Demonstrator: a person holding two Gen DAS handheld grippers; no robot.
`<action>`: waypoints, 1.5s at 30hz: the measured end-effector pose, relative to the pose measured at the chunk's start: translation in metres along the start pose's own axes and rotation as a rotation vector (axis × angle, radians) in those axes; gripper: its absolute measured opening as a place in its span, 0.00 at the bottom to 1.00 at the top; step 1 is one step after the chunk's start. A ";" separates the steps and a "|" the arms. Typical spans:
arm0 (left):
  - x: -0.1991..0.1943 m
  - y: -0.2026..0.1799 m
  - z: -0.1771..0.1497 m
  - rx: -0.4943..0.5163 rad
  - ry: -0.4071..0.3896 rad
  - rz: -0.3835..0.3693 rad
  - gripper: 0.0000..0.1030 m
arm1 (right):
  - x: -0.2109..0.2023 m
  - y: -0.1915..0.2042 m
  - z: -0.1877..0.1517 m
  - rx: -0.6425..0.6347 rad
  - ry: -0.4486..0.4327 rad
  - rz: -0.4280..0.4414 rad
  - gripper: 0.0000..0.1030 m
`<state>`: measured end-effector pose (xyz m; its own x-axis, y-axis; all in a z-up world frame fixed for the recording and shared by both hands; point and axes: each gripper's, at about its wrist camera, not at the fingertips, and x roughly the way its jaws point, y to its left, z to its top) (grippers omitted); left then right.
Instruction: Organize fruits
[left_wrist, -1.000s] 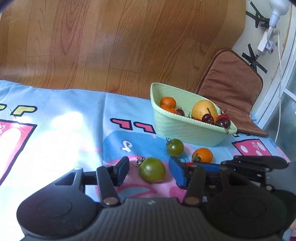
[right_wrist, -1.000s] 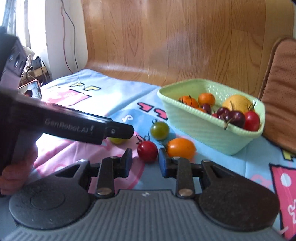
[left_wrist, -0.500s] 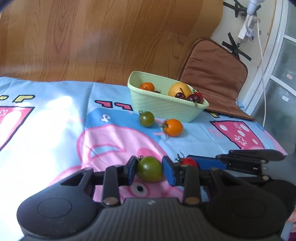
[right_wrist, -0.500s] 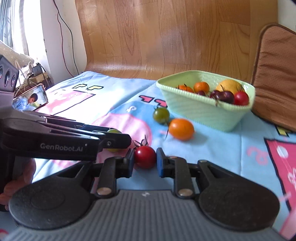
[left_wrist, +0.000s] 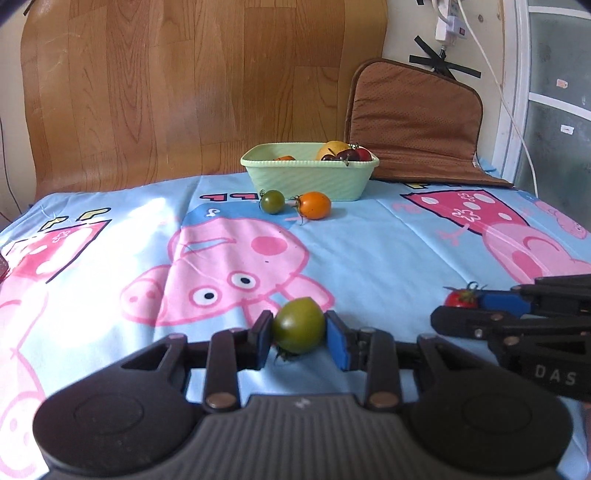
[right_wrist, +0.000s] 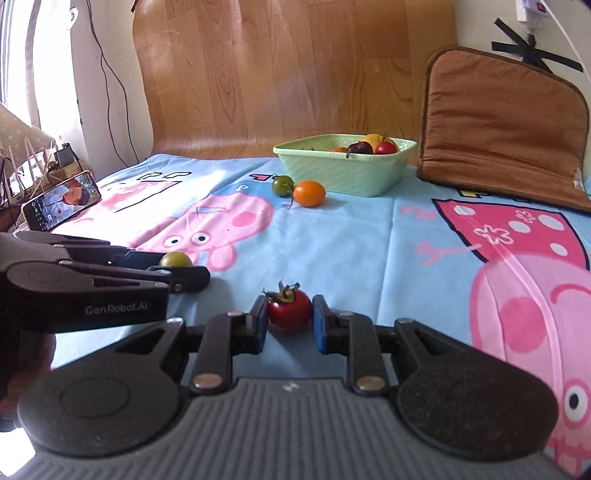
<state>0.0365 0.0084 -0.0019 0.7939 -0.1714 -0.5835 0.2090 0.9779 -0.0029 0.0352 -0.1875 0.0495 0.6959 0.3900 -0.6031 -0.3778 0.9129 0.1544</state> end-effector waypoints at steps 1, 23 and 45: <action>0.000 -0.001 -0.001 0.005 -0.001 0.010 0.30 | -0.004 -0.001 -0.002 0.007 -0.009 -0.006 0.27; 0.000 -0.005 -0.002 0.025 -0.005 0.035 0.32 | -0.008 -0.002 -0.011 0.024 -0.016 -0.030 0.27; -0.001 0.000 -0.002 -0.006 -0.003 0.021 0.43 | -0.012 -0.001 -0.011 0.024 -0.021 -0.007 0.33</action>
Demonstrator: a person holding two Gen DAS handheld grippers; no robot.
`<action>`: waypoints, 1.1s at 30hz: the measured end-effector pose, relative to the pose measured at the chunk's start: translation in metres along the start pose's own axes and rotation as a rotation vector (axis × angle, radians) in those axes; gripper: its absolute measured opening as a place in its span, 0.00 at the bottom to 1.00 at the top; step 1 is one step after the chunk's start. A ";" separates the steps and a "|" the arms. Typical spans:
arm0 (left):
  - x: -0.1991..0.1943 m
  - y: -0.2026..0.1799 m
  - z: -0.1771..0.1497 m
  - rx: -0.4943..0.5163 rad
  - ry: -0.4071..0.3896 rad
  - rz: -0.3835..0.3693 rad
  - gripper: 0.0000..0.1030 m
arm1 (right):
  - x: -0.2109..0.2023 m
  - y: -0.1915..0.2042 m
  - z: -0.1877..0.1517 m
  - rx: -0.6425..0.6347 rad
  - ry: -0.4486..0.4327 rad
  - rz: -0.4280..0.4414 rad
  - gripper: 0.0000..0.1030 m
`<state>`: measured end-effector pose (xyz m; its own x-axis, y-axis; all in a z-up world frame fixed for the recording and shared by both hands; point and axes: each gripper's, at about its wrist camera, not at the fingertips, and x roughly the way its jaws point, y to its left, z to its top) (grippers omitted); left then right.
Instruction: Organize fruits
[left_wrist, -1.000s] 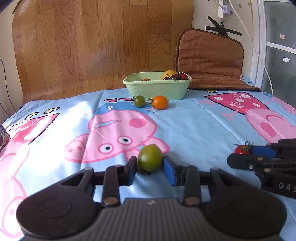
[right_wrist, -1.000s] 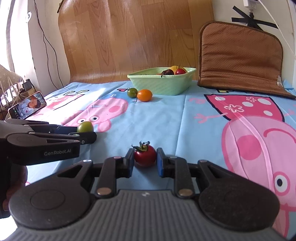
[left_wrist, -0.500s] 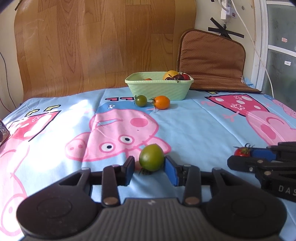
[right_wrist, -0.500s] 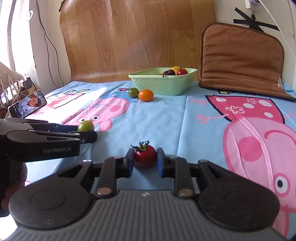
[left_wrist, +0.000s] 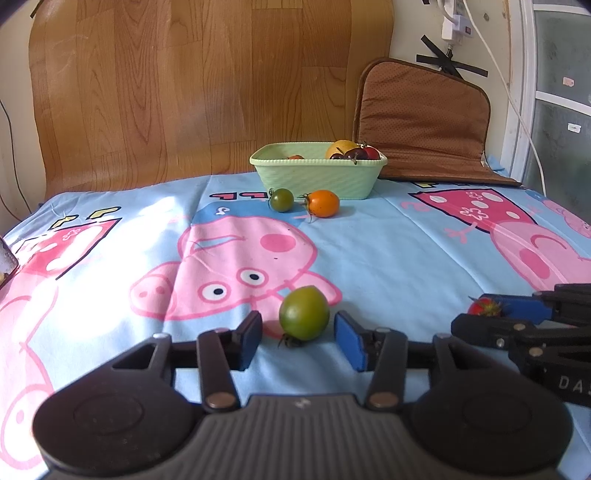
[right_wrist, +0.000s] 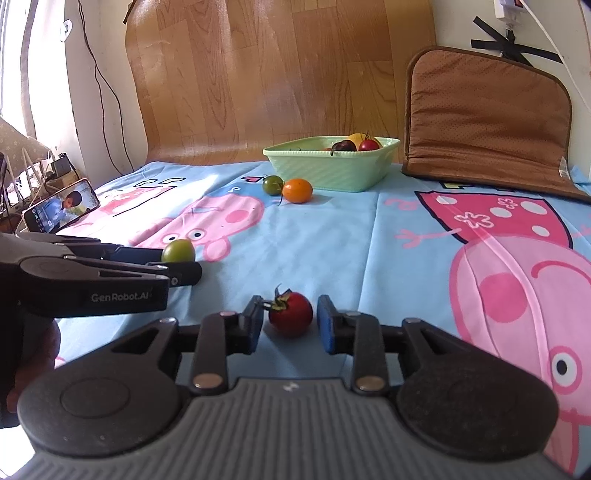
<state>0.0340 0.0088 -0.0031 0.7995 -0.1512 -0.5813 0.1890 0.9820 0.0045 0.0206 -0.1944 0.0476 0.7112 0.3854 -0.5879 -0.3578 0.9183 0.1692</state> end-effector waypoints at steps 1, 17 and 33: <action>0.000 0.001 0.000 -0.002 0.000 -0.003 0.44 | 0.000 0.000 0.000 0.002 0.000 0.002 0.33; -0.011 0.008 -0.002 -0.041 -0.068 -0.074 0.49 | -0.005 0.002 0.000 -0.008 -0.031 0.010 0.48; 0.003 0.005 0.005 -0.042 -0.008 -0.074 0.53 | 0.000 0.000 0.001 -0.002 0.003 0.039 0.48</action>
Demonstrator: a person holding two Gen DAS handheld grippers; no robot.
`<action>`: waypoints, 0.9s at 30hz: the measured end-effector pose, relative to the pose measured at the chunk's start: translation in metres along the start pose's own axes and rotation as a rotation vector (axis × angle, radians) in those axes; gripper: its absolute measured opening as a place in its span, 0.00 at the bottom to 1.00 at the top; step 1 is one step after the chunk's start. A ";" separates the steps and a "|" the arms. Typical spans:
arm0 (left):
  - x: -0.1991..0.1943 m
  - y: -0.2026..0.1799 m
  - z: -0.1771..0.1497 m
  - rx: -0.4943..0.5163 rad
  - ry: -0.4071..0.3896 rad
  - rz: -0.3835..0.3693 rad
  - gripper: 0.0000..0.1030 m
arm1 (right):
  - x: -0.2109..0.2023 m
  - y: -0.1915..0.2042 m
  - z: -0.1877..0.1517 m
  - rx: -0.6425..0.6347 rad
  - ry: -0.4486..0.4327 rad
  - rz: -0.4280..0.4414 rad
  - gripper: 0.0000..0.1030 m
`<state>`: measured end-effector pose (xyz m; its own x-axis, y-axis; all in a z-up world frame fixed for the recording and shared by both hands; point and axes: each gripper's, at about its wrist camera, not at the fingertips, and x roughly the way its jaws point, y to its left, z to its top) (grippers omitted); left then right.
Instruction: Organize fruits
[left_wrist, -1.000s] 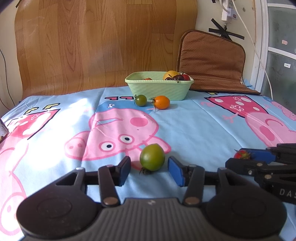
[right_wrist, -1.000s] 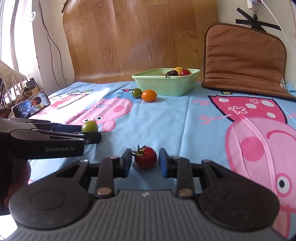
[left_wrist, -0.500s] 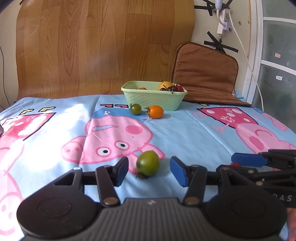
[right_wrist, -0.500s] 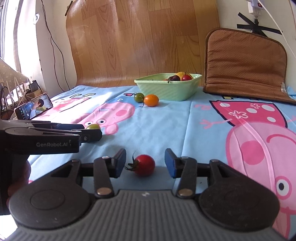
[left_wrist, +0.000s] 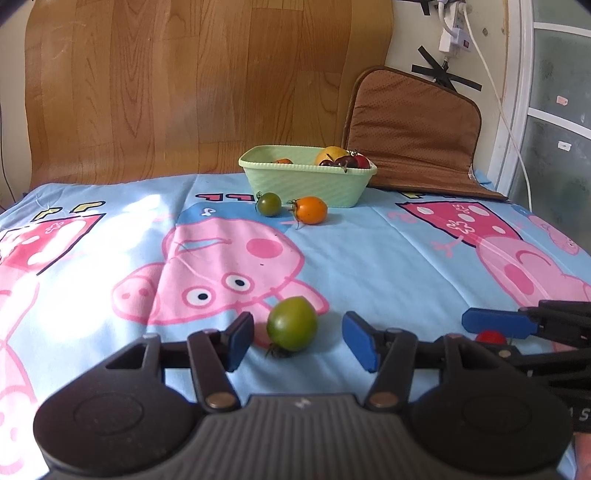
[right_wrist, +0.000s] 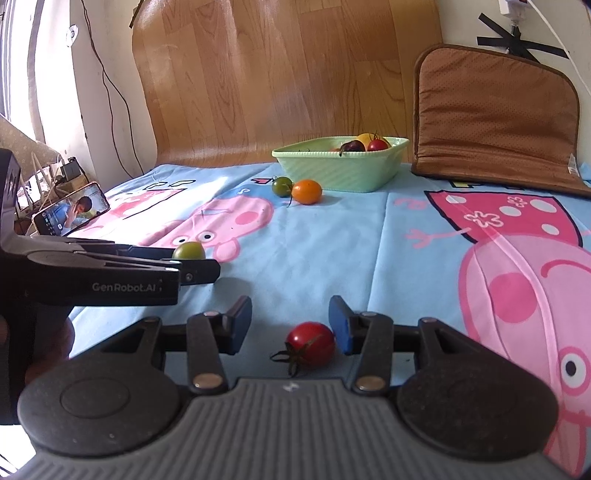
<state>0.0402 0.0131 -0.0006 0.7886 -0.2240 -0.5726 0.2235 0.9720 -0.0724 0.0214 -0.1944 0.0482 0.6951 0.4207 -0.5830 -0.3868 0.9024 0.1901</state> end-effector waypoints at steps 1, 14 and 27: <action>0.001 0.000 0.001 0.000 0.001 -0.003 0.53 | 0.000 0.000 0.000 -0.002 0.001 0.000 0.48; -0.015 -0.012 -0.014 0.048 -0.002 -0.042 0.29 | -0.005 0.000 -0.001 -0.010 -0.017 -0.024 0.51; -0.029 -0.025 -0.030 0.097 -0.033 -0.032 0.39 | -0.022 -0.007 -0.013 0.018 -0.008 -0.048 0.53</action>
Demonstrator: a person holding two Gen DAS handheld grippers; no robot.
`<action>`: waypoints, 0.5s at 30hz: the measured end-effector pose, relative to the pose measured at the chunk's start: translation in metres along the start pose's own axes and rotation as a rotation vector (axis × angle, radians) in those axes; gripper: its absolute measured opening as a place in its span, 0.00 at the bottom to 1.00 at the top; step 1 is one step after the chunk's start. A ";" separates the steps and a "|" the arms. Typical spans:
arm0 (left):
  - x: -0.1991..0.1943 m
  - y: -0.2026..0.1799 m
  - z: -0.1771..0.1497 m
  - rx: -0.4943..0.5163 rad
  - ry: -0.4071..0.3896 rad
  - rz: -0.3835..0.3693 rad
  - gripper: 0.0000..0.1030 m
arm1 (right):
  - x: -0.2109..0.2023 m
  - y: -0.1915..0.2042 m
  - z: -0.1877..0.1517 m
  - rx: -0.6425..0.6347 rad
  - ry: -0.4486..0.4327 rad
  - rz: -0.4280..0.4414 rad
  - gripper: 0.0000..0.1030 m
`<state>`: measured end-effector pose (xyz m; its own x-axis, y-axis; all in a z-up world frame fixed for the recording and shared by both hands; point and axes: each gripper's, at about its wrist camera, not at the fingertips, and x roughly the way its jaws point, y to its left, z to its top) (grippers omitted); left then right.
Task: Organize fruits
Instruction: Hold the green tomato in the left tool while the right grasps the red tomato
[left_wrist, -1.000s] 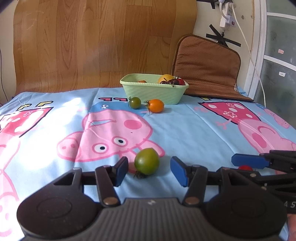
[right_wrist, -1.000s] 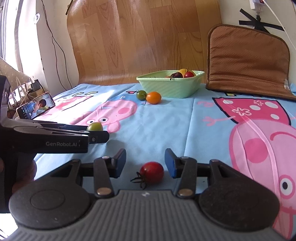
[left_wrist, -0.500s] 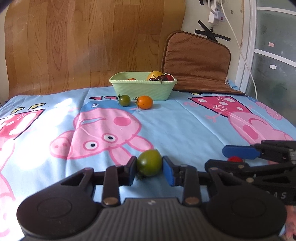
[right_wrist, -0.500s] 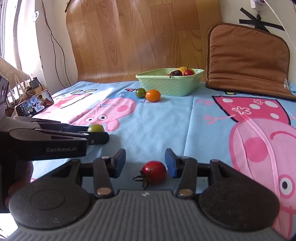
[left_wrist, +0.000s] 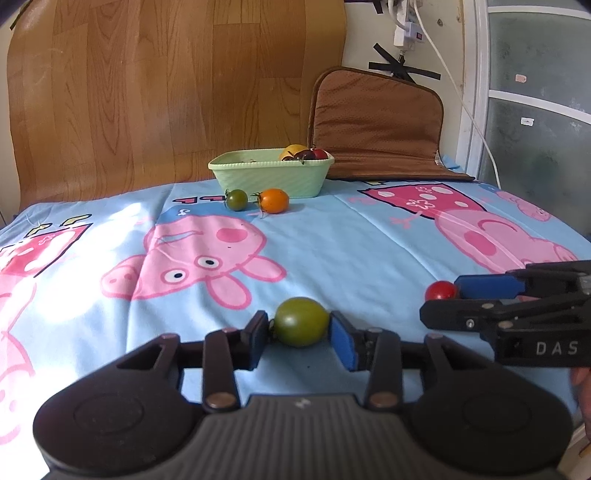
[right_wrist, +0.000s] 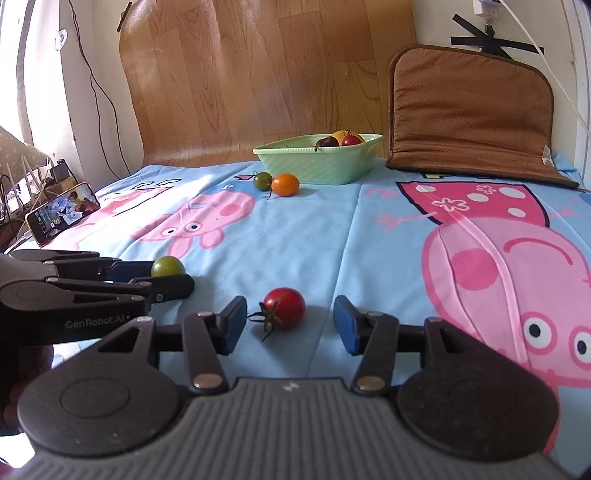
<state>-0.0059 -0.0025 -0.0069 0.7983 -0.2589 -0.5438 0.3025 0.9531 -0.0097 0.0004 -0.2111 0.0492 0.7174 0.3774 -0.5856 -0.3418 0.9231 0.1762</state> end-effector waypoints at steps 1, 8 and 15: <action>0.000 -0.001 0.000 0.002 0.001 0.003 0.43 | 0.001 0.001 0.000 -0.003 -0.001 0.002 0.53; -0.001 0.001 0.007 -0.003 -0.011 0.016 0.49 | 0.000 0.002 -0.003 -0.027 -0.012 0.001 0.53; 0.003 -0.005 0.005 0.014 0.000 0.014 0.47 | 0.000 0.006 -0.006 -0.052 -0.028 -0.010 0.53</action>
<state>-0.0021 -0.0086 -0.0040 0.8024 -0.2453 -0.5440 0.2986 0.9543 0.0101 -0.0050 -0.2055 0.0458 0.7375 0.3705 -0.5646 -0.3650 0.9221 0.1283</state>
